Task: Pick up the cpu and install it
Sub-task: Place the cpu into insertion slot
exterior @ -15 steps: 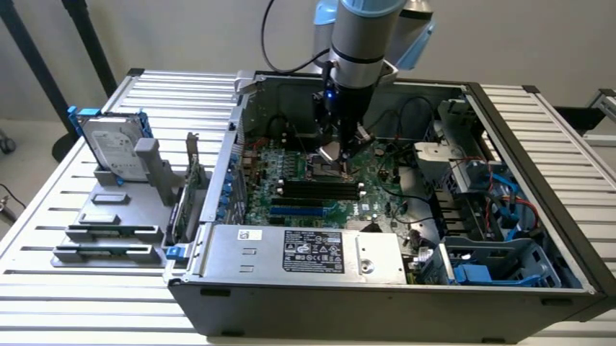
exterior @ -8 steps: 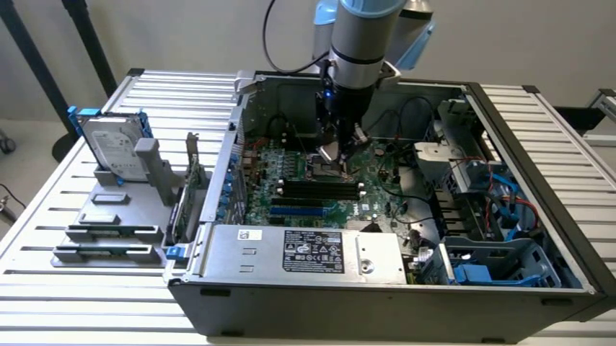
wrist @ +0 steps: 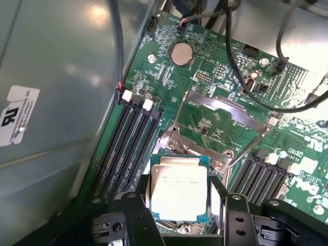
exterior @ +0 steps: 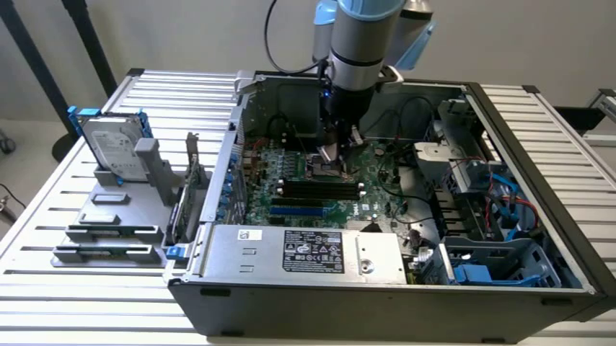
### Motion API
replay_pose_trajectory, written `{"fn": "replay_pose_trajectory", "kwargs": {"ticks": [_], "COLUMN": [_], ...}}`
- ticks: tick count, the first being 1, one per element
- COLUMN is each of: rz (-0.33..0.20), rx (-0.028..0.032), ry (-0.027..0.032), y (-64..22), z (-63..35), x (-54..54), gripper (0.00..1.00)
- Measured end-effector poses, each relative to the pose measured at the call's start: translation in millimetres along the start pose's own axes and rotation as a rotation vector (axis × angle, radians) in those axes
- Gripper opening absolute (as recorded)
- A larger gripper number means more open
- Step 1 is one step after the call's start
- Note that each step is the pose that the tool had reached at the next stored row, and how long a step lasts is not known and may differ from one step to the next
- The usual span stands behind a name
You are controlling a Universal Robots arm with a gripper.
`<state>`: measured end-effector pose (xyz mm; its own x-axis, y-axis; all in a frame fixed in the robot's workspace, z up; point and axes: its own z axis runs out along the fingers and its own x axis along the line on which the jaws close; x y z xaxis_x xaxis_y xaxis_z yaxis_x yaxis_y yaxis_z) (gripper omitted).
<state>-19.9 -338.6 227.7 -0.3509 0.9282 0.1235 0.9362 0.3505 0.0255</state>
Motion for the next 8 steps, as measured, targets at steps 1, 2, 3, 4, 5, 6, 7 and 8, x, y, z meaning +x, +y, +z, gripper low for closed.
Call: {"fn": "replay_pose_trajectory", "kwargs": {"ticks": [1,2,3,4,5,6,7,8], "rz": [0.018,0.036,0.053,0.071,0.090,0.107,0.126,0.140], "rx": [-0.0022,-0.0044,-0.0065,-0.0089,-0.0111,-0.0134,-0.0156,-0.0174], "ry": [-0.0005,-0.0010,-0.0015,-0.0019,-0.0024,-0.0028,-0.0032,-0.0038], "y": [0.0,-0.1,-0.1,-0.1,-0.1,-0.1,-0.1,-0.2], "z": [0.8,1.7,2.5,3.4,4.3,5.2,5.8,6.0], "x": [-0.1,-0.2,-0.3,-0.5,-0.6,-0.7,-0.8,-0.8], "gripper": [0.55,0.55,0.55,0.55,0.55,0.55,0.55,0.55]}}
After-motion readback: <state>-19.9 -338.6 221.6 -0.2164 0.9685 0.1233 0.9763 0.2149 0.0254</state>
